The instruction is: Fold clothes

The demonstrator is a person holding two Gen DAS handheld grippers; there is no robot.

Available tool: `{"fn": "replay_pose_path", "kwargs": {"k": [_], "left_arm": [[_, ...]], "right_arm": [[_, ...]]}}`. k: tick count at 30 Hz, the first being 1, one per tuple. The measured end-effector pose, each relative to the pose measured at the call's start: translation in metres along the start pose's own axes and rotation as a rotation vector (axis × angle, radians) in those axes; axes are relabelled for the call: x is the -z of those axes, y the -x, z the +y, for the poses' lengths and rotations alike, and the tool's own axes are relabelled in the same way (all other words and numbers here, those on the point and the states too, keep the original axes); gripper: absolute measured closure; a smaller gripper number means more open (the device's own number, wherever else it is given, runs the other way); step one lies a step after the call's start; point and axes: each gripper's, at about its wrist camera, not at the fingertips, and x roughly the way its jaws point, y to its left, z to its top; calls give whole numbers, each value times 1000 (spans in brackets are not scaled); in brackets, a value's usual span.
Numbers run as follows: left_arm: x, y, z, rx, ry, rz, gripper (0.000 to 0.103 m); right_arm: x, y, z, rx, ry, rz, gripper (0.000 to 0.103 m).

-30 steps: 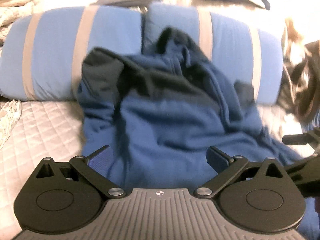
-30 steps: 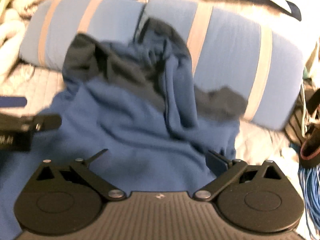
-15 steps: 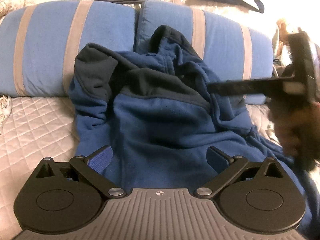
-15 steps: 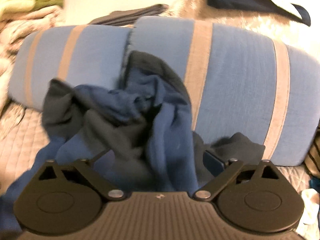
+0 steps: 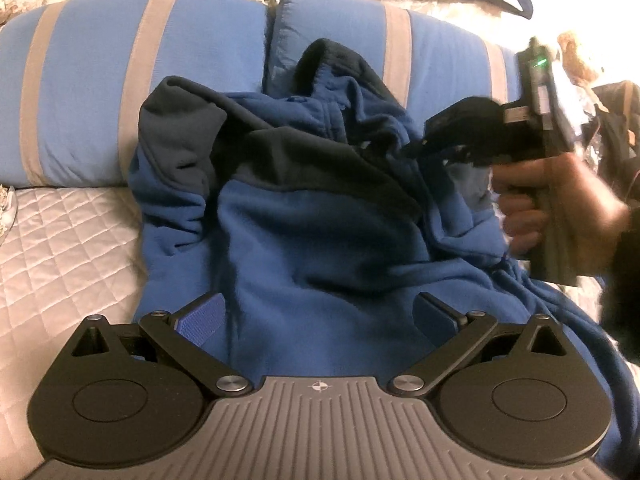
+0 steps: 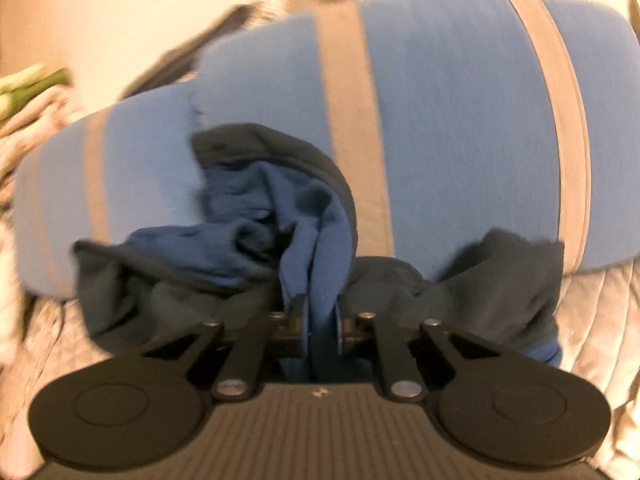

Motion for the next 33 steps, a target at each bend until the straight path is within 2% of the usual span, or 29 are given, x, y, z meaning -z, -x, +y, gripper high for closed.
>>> {"fn": "replay_pose_path", "kwargs": {"k": [3,7,11,17,18,19,20,21,24,28,33], "left_arm": [[0,-2,1,-12,13,5,0],[-6,1,4,-38,57,-4,0],[-13,5,4,-71,90,-25,0],[-20,5,1,-86,113,-30,0],[-21,5,0,-88,116,-29,0],[-21,5,0,-86,118,-31,0],[-22,4,-1,-83,120,-33,0],[-22,4,-2,-80,121,-35,0],[-22,1,-1,-62,120,-46,0],[-23,-7,-1,-49,140,-26,0],[-24,-7,3,-11,165,-14,0]], "right_arm": [[7,34,8,-34,42,0,93],[26,71,12,-93,64,43,93],[59,86,15,-114,143,103,94],[82,92,12,-110,193,190,93],[82,95,9,-113,185,189,87],[81,99,6,-118,172,176,86],[79,103,2,-115,160,153,67],[77,106,-1,-107,150,127,56],[70,103,-9,-93,114,78,41],[61,94,-20,-75,64,27,41],[57,63,-22,-54,33,32,38]]}}
